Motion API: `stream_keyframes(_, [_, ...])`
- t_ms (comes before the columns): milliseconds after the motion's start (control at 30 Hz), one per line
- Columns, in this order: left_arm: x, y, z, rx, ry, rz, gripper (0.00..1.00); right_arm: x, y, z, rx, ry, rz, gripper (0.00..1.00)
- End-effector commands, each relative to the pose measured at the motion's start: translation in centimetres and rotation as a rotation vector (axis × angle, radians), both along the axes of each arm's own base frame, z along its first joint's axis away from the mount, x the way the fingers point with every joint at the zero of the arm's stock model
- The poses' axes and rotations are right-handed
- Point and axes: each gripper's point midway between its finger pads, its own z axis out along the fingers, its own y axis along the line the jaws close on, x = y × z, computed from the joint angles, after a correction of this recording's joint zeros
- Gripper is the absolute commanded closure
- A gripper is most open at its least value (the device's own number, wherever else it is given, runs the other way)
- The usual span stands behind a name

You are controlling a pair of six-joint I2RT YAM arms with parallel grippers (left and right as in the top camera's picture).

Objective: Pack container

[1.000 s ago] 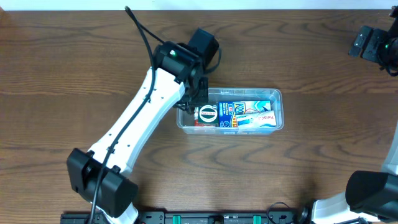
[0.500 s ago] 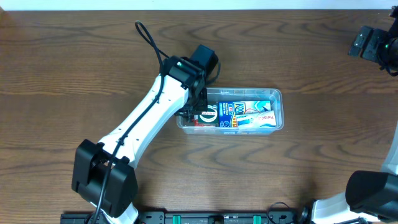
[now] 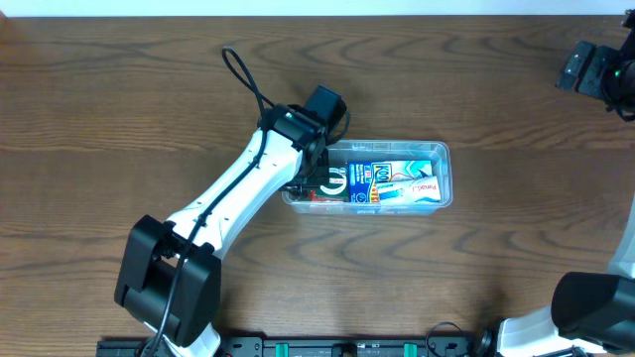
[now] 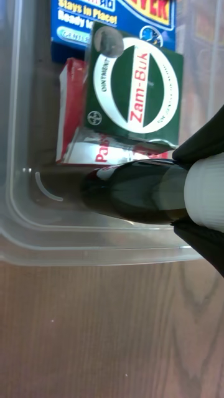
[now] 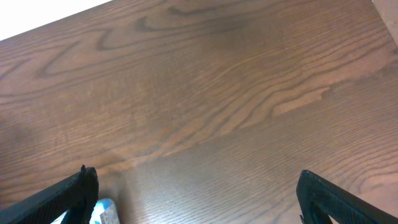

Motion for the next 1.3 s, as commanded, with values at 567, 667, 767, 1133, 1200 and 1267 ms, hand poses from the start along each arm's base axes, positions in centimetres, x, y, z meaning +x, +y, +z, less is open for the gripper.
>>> stream_keyframes(567, [0.7,0.4,-0.9,0.02,-0.045,0.011,0.39,-0.1,-0.1,0.7,-0.003,-0.017,-0.014,0.01])
stream_keyframes(667, [1.2,0.2,-0.5,0.012,-0.062,-0.006,0.39,-0.1,-0.1,0.7,-0.003,-0.017,-0.015,0.01])
stream_keyframes(767, [1.8,0.0,1.1,-0.001,-0.084,-0.004,0.39,-0.1,-0.1,0.7,-0.003,-0.017,-0.014,0.01])
stream_keyframes(1133, [0.7,0.7,19.1,-0.098,-0.342,-0.175,0.29,-0.1,-0.1,0.7,-0.003,-0.017,-0.014,0.01])
stream_keyframes(1200, [-0.7,1.6,23.9,-0.141,-0.439,-0.184,0.22,-0.1,-0.1,0.7,-0.003,-0.017,-0.014,0.01])
stream_keyframes(1267, [-2.3,2.6,28.2,-0.197,-0.551,-0.178,0.02,-0.1,-0.1,0.7,-0.003,-0.017,-0.014,0.01])
